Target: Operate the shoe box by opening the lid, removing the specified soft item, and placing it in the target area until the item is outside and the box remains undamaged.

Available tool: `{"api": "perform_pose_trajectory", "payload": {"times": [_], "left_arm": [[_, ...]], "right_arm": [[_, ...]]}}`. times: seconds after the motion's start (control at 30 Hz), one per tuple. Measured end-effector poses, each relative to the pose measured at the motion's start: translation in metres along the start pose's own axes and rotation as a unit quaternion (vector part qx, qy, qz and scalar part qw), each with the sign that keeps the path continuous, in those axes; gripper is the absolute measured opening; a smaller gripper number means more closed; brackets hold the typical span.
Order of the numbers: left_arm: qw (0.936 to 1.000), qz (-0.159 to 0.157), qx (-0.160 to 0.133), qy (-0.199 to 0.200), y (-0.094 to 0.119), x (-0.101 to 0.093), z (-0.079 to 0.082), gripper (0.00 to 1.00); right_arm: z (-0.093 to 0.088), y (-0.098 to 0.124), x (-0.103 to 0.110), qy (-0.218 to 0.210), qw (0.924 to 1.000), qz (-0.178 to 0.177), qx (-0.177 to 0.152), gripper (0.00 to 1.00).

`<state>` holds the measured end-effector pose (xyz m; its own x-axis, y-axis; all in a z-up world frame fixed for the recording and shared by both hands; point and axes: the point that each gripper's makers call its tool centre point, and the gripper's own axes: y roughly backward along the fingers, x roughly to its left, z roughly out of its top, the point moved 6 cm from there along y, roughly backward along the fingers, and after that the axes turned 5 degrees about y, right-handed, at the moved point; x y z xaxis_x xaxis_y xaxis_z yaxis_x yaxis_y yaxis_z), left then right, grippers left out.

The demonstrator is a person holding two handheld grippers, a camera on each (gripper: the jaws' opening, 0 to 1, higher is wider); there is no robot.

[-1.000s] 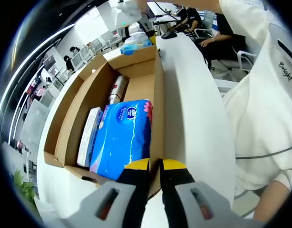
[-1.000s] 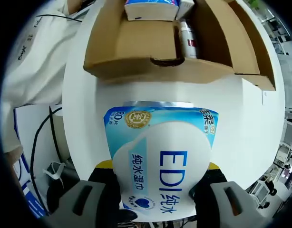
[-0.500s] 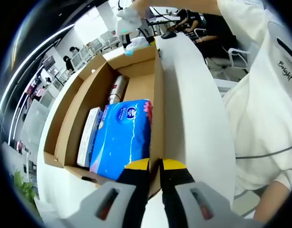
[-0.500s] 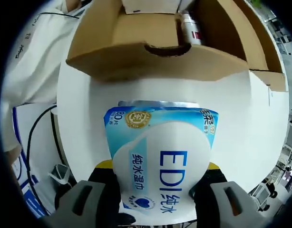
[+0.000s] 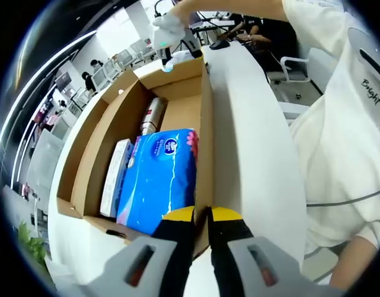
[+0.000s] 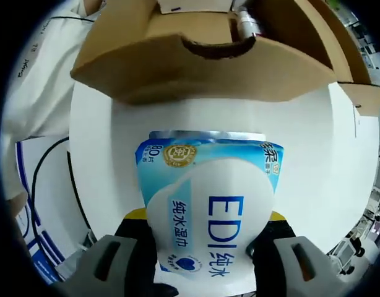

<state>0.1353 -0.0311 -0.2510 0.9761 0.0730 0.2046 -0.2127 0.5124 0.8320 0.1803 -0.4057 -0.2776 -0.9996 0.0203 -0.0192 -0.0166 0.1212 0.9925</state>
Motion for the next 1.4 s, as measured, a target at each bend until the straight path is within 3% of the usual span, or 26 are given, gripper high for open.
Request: {"api": "perform_pose_trajectory", "payload": {"times": [0.2,0.37,0.73,1.07,1.4], "left_arm": [[1.0000,0.001,-0.001,0.000,0.000,0.000,0.000,0.07],[1.0000,0.005,-0.006,-0.002,0.000,0.000,0.000,0.07],[1.0000,0.005,-0.007,-0.004,-0.001,0.001,0.000,0.07],[0.9999,0.007,-0.008,-0.005,-0.001,0.001,0.000,0.08],[0.9999,0.003,-0.012,-0.005,-0.001,0.001,-0.001,0.07]], "right_arm": [[0.001,-0.002,-0.003,0.035,0.9994,-0.001,-0.002,0.62],[0.002,-0.002,-0.003,0.036,0.9991,-0.001,0.021,0.63],[-0.004,0.001,-0.005,0.015,0.9993,-0.006,0.034,0.64],[-0.014,0.027,0.003,0.003,0.9991,-0.030,0.029,0.60],[-0.017,0.046,0.005,-0.028,0.9978,-0.060,-0.005,0.54]]}}
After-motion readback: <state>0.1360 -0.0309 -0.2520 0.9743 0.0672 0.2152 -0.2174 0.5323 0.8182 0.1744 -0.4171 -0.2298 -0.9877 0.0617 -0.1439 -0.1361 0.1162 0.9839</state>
